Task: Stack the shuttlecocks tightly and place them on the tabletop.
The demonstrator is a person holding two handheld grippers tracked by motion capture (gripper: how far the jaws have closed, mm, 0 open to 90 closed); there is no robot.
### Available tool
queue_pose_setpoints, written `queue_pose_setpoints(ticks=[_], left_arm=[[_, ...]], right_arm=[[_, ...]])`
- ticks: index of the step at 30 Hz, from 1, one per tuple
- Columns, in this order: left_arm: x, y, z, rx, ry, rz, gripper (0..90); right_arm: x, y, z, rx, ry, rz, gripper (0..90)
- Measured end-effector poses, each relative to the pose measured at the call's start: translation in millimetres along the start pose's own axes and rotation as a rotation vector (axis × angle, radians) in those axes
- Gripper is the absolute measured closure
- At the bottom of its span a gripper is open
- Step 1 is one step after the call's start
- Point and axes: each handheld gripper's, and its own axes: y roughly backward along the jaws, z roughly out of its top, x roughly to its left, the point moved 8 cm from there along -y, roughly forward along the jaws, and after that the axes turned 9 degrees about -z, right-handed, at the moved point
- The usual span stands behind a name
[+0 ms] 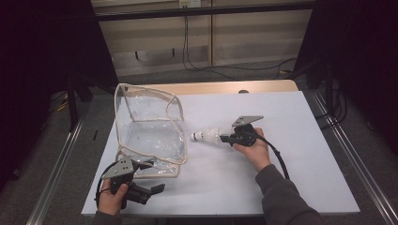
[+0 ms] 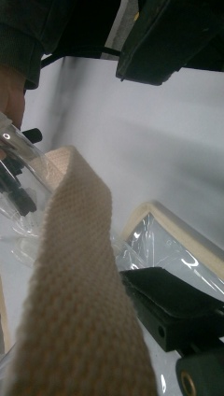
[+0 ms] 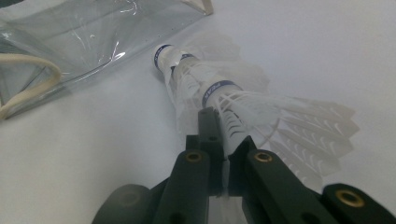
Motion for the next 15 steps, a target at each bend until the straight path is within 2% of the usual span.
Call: queue_pose_setpoints(ticks=[15], left_arm=[[0.2,0.0,-0.1,0.002,-0.003,0.002,4.4]], right_arm=[[0.9,-4.5,0.1,0.002,-0.001,-0.004,89.7]])
